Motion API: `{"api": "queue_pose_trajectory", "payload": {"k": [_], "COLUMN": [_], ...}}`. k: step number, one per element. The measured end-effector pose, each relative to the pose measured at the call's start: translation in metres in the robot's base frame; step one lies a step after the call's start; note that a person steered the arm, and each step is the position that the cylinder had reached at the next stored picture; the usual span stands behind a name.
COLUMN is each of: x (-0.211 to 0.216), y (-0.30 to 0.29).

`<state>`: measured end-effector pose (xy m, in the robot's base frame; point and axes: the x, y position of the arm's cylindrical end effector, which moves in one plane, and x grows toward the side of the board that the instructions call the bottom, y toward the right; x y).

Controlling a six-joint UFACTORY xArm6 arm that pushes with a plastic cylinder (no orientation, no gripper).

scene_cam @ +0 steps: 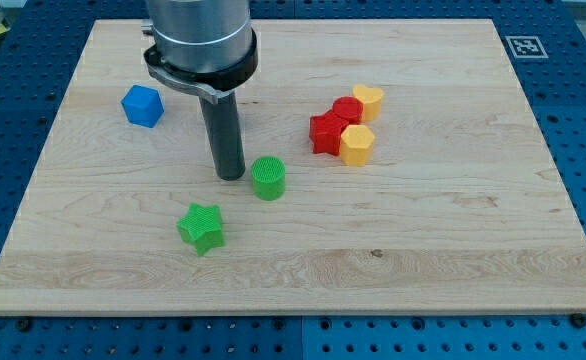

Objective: Slide green star towards center

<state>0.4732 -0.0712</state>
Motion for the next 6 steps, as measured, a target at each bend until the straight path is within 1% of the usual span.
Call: {"api": "queue_pose_trajectory", "payload": {"k": [1, 2, 3, 4, 5, 6], "x": [0.015, 0.016, 0.0, -0.016, -0.018, 0.002], "y": [0.033, 0.075, 0.043, -0.018, -0.068, -0.097]}}
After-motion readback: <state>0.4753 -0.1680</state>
